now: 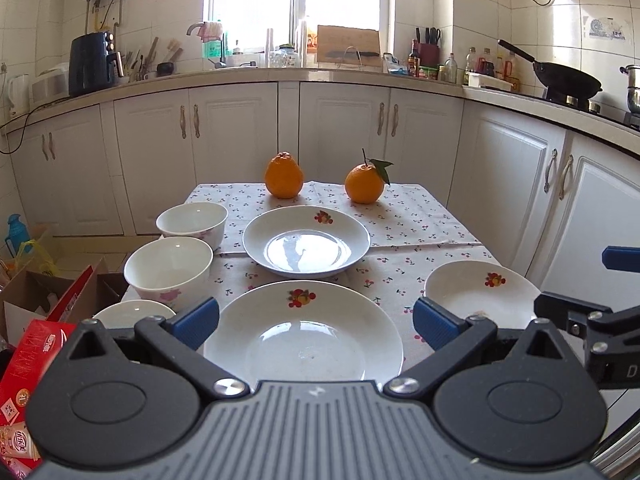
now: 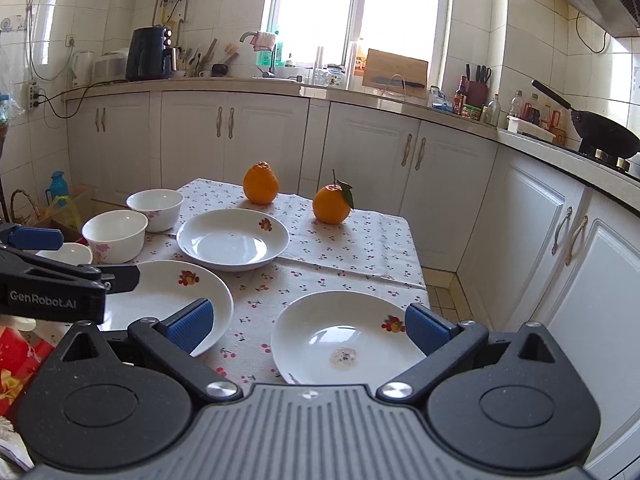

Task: Organize plates and bowls
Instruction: 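Move the left tool toward the white plate with a stained center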

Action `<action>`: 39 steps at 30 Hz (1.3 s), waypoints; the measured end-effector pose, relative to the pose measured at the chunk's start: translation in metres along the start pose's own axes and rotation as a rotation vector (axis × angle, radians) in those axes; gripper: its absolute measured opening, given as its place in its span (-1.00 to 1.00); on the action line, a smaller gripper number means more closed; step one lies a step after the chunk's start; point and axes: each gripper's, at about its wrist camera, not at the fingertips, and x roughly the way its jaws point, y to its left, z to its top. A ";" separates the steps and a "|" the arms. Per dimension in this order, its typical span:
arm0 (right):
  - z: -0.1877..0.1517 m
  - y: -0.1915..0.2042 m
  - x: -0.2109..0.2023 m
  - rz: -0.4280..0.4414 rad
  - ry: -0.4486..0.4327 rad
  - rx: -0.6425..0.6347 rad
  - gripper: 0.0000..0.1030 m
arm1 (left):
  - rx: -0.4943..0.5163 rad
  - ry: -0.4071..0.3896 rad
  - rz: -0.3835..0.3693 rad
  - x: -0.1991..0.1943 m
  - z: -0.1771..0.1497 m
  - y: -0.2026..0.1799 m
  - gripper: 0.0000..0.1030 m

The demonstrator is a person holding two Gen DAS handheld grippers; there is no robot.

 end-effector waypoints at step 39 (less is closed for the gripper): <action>-0.096 -0.082 0.112 0.262 0.208 -0.004 1.00 | 0.154 0.238 -0.229 0.120 0.031 -0.061 0.99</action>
